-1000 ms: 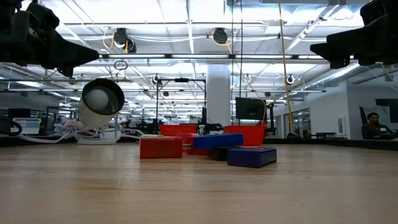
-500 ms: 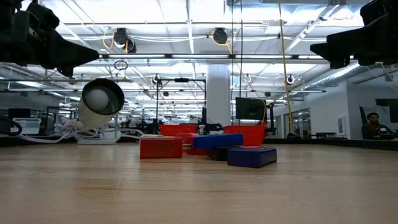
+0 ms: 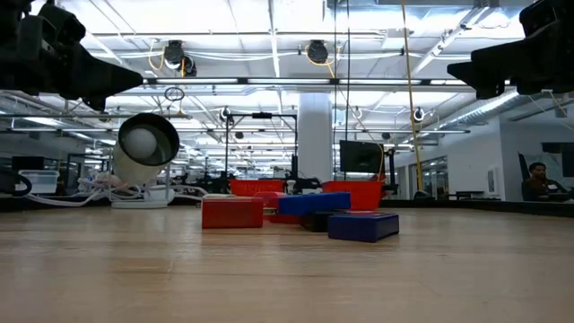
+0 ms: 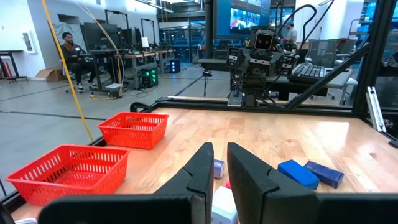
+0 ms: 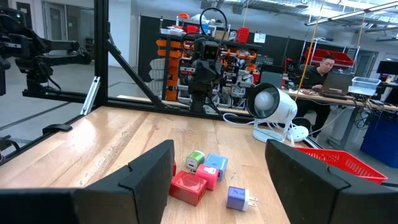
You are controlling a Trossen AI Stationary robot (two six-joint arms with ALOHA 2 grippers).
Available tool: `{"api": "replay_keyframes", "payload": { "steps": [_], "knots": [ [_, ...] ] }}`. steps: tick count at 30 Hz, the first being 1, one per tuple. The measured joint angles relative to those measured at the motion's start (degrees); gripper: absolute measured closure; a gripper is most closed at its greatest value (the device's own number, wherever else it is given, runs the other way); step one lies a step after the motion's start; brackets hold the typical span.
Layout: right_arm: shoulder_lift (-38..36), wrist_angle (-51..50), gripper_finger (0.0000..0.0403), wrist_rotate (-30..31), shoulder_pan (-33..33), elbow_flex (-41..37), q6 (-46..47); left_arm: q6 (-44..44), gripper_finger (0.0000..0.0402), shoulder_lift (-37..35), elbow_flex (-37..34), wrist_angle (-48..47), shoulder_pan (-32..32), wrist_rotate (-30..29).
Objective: Pick & Place Office items
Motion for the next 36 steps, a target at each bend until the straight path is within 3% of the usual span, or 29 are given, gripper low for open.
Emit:
{"api": "replay_keyframes", "payload": {
  "steps": [33, 36],
  "knots": [
    [0.0, 2.0, 0.0156, 0.0, 0.0, 0.0, -1.3, 0.0, 0.0355, 0.0, 0.0, 0.0, 0.0, 0.0],
    [0.0, 4.0, 0.0156, -0.3, 0.1, 0.0, 4.3, 0.0, 0.0355, 0.0, 0.0, 0.0, 0.0, 0.0]
  ]
}}
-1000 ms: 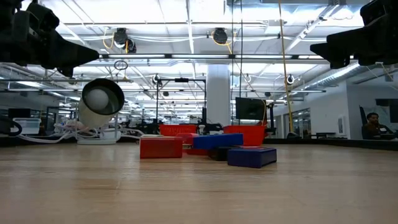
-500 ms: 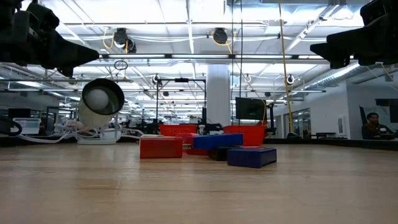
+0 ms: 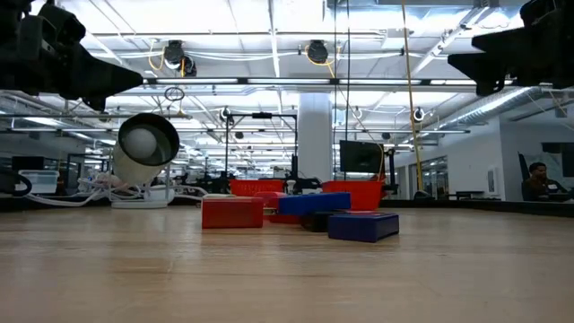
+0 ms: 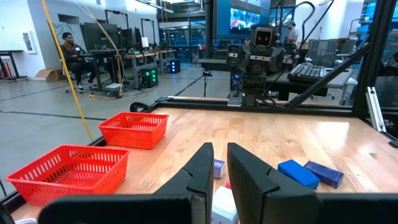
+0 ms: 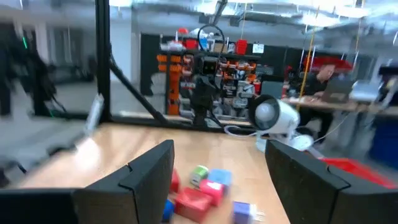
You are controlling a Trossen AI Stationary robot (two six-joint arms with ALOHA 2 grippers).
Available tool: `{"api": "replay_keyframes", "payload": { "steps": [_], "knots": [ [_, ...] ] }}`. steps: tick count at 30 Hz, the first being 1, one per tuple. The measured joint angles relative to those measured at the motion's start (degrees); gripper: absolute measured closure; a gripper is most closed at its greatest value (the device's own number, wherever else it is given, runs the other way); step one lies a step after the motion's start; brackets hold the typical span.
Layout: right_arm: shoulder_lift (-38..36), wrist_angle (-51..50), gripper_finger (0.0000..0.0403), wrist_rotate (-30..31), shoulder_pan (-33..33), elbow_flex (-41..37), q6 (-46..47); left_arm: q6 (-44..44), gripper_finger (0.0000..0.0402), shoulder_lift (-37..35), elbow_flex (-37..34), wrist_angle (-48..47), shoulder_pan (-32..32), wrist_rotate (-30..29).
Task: Pick & Place Office items
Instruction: Put the top blue digital clock into the right red bin
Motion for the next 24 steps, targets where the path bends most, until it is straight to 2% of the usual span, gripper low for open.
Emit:
{"api": "replay_keyframes", "payload": {
  "steps": [4, 8, 12, 15, 19, 21, 24],
  "knots": [
    [0.0, 3.7, 0.0156, 0.2, 0.0, 0.0, 10.0, 0.0, 0.0355, 0.0, 0.0, 0.0, 0.0, 0.0],
    [0.0, 8.5, 0.0156, 0.1, 0.0, 0.0, 13.9, 0.0, 0.0355, 0.0, 0.0, 0.0, 0.0, 0.0],
    [0.0, 11.9, 0.0156, 1.1, -0.1, 0.0, 11.9, 0.0, 0.0355, 0.0, 0.0, 0.0, 0.0, 0.0],
    [0.0, 16.8, 0.0156, 6.3, -0.1, 0.0, 8.9, 0.0, 0.0355, 0.0, 0.0, 0.0, 0.0, 0.0],
    [0.2, 17.5, 0.0156, 10.1, -0.1, 0.0, 9.3, 0.0, 0.0355, 0.0, 0.0, 0.0, 0.0, 0.0],
    [1.4, 18.4, 0.0156, 12.4, -0.1, 0.0, 8.2, 0.0, 0.0355, 0.0, 0.0, 0.0, 0.0, 0.0],
    [5.4, 19.2, 0.0156, 12.2, 0.0, 1.2, 9.5, 0.0, 0.0355, 0.0, 0.0, 0.0, 0.0, 0.0]
  ]
}}
